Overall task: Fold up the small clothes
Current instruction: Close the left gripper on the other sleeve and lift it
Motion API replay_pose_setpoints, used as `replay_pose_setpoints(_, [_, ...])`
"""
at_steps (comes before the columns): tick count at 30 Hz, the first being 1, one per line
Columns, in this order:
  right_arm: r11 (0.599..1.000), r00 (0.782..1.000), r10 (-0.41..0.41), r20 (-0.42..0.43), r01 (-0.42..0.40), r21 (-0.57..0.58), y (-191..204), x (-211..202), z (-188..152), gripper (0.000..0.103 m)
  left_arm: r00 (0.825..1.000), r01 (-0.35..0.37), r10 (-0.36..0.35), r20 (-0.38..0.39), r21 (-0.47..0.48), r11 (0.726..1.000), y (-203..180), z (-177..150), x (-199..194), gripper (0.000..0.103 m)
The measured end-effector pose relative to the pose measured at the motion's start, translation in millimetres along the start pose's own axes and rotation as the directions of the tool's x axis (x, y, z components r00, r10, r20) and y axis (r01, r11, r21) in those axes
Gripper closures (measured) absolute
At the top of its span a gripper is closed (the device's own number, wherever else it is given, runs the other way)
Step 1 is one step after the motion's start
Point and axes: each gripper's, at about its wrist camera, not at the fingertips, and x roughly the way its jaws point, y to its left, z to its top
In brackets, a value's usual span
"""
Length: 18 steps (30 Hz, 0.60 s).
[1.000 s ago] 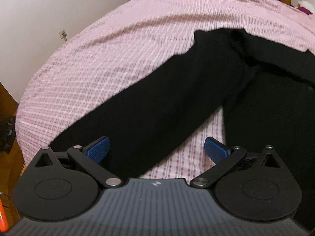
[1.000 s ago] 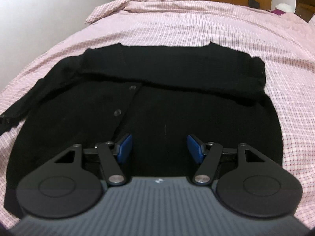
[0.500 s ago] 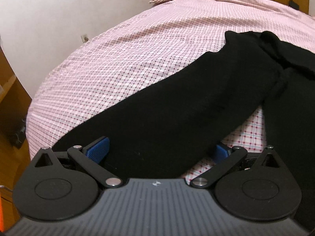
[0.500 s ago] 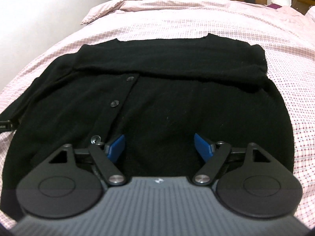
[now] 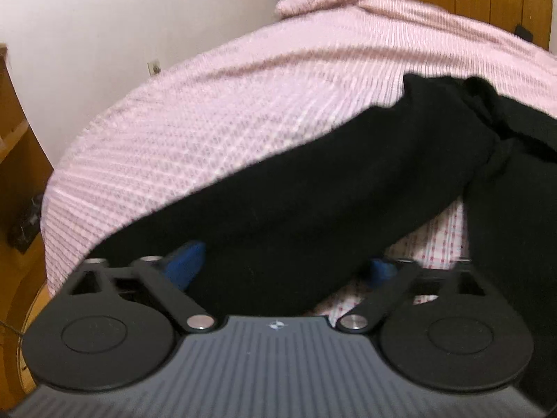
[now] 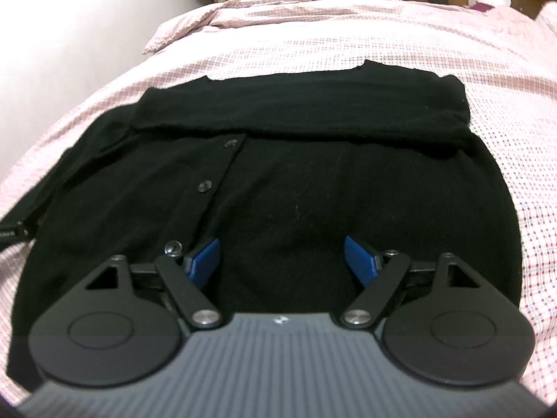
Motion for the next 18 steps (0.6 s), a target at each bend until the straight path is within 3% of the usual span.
replay_pose_setpoints(2, [0.998,1.0,0.027,0.004,-0.027,0.052,-5,-5,2,0.023,0.999,-0.02,0.02,0.033,0.01,1.0,0,5,-4,0.069])
replay_pose_setpoints(5, [0.99,0.997,0.068,0.022,-0.071,0.121,-12,-13,3,0.024,0.997,0.0,0.003,0.077,-0.044,0.999,7,17,-7,0.088])
replay_pose_setpoints(10, [0.986,0.992,0.09,0.09,-0.101,0.129,-17,-32,4,0.024,0.968,0.019,0.002,0.25,-0.085,0.996,10,49,-32,0.09])
replay_pose_setpoints(13, [0.988,0.99,0.081,0.118,-0.095,0.119,-17,-40,6,0.024,0.943,0.075,-0.039,0.33,-0.097,0.992,7,71,-48,0.09])
replay_pose_setpoints(18, [0.987,0.986,0.082,0.142,-0.1,0.126,-21,-45,6,0.024,0.893,0.16,-0.127,0.431,-0.041,0.986,-20,102,-75,0.09])
